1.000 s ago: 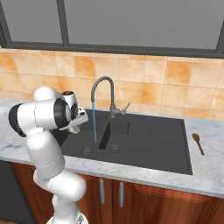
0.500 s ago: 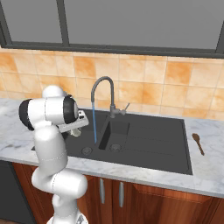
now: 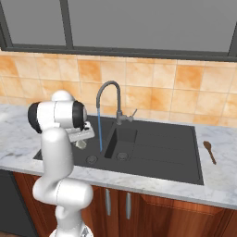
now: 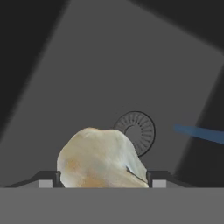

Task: Turn on the sink faucet. Then move the garlic from the counter to the sink. Turn off the sink. Move the vegetable from the sink to the pot next to the stove. Finally move the pot to the front center burner.

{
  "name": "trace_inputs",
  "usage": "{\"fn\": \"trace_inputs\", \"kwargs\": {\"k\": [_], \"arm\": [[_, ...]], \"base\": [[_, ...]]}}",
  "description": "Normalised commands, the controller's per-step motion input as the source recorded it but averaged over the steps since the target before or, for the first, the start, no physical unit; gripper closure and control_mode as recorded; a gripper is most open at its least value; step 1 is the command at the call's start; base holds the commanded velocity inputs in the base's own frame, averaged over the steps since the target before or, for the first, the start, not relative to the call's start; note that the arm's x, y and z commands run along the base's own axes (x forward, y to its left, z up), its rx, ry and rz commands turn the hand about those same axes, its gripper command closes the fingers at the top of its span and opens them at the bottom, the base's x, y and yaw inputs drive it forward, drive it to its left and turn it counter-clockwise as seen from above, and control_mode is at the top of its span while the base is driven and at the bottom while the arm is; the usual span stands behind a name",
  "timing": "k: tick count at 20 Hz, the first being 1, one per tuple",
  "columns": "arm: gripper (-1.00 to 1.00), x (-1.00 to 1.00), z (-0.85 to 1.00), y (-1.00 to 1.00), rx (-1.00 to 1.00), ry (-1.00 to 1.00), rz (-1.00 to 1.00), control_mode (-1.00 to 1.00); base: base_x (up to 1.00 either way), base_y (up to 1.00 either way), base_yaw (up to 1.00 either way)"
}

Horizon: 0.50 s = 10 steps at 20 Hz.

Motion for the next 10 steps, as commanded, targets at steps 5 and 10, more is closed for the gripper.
{"fn": "trace_inputs", "kwargs": {"k": [5,10], "arm": [[1.0,0.23,-0.36,0.0,-0.02,0.02,-0.08,-1.0],[1.0,0.22,-0.39,0.0,-0.04,0.0,-0.1,-1.0]], "base": [[0.0,0.0,0.0],[0.0,0.0,0.0]]}}
